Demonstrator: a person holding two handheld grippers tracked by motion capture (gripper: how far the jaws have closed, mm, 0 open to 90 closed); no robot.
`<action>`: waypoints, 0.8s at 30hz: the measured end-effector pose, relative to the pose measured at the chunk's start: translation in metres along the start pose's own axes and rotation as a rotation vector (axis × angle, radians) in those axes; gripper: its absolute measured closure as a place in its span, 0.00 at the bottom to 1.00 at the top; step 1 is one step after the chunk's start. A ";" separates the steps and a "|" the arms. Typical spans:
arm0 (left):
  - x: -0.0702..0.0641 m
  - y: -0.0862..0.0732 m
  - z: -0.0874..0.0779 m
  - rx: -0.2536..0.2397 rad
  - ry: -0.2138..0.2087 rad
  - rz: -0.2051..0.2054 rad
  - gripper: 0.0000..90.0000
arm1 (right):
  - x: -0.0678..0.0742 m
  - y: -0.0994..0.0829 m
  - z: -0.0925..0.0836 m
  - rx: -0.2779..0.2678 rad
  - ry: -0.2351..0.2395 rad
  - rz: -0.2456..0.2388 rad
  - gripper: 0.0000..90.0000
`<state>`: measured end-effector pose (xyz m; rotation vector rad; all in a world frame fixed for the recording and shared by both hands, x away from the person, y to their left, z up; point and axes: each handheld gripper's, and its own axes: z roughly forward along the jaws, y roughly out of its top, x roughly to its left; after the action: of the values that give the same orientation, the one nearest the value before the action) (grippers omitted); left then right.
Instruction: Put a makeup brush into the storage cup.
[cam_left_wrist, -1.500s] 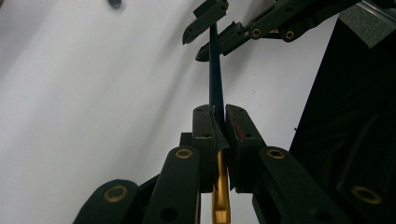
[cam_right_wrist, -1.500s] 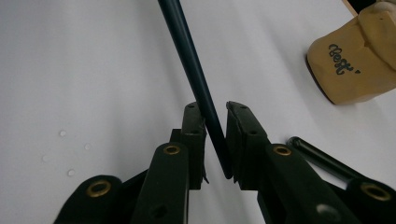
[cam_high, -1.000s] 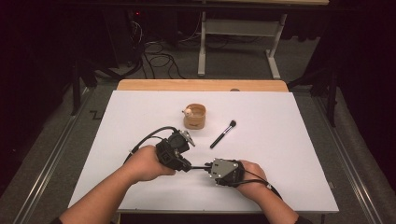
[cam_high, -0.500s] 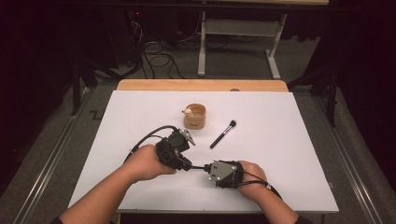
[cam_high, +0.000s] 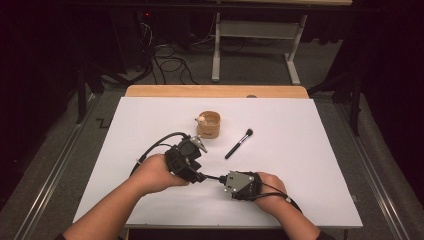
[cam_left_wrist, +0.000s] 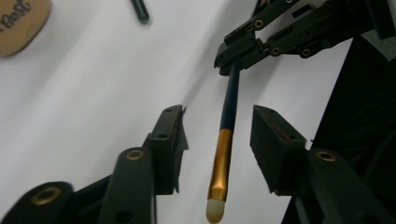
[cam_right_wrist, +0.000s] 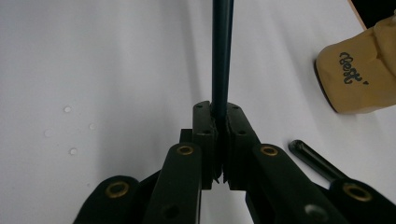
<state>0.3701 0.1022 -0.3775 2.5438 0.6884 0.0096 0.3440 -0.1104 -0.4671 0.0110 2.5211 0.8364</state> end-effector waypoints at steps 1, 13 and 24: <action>0.000 0.000 -0.001 -0.009 0.007 0.000 0.55 | 0.000 0.000 0.000 -0.001 -0.004 0.005 0.96; 0.005 -0.014 -0.003 -0.068 0.057 -0.032 0.39 | -0.007 -0.009 -0.005 0.011 -0.015 0.048 0.96; 0.012 -0.035 -0.002 -0.147 0.081 -0.087 0.35 | -0.011 -0.016 -0.007 0.024 -0.023 0.098 0.96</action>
<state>0.3641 0.1351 -0.3936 2.3818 0.7996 0.1291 0.3527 -0.1295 -0.4661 0.1524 2.5262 0.8397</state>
